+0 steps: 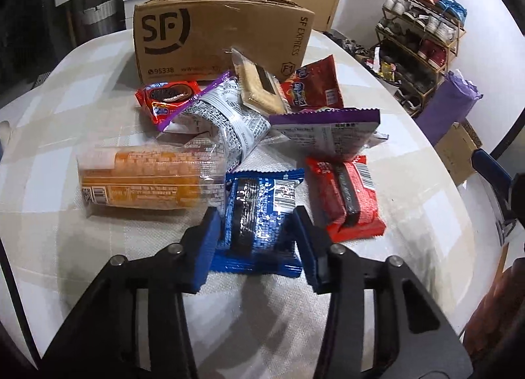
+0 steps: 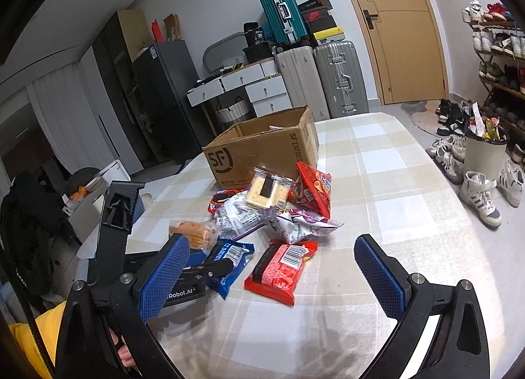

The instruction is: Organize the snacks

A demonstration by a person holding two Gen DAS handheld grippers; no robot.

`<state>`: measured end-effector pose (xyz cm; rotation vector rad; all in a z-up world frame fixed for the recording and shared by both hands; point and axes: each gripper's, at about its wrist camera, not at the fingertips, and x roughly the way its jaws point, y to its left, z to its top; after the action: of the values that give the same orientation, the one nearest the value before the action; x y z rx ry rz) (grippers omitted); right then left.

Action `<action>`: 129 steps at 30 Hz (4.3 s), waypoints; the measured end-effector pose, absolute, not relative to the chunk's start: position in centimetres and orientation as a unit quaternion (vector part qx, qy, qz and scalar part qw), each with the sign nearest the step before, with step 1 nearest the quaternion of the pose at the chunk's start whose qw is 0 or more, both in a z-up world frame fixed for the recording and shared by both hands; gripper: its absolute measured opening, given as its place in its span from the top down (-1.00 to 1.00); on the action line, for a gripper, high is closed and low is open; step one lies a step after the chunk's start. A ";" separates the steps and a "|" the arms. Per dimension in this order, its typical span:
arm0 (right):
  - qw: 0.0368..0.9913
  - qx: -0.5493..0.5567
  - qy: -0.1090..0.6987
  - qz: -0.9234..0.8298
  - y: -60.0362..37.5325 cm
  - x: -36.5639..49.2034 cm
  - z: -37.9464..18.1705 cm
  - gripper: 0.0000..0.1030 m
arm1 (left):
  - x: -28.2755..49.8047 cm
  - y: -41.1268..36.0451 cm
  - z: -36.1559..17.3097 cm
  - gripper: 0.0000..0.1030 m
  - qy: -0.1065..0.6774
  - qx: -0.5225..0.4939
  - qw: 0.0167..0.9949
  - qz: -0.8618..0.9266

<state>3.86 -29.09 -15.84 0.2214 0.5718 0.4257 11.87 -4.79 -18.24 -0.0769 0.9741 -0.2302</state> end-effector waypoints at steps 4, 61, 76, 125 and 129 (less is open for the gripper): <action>0.932 0.105 0.279 0.207 -28.9 3.4 -15.5 -0.99 | 10.6 -3.3 -18.0 0.46 0.463 -0.051 0.877 -0.114; 0.879 0.100 0.435 0.171 -24.9 11.4 -22.1 -0.95 | 7.3 2.4 -16.7 0.20 0.466 -0.154 0.849 -0.196; 0.884 0.028 0.440 0.154 -22.2 11.9 -23.1 0.08 | 6.6 5.2 -16.0 0.20 0.449 -0.237 0.824 -0.252; 0.879 0.052 0.425 0.210 -24.1 9.0 -22.8 0.12 | 5.7 2.3 -10.4 0.17 0.442 -0.105 0.872 -0.183; 0.878 0.060 0.425 0.212 -24.5 9.0 -22.7 0.12 | 5.9 0.8 -12.8 0.17 0.472 -0.074 0.857 -0.191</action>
<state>8.96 -24.49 -22.71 0.1245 0.8860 0.4423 5.89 0.82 -12.79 -0.1547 0.9924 -0.4023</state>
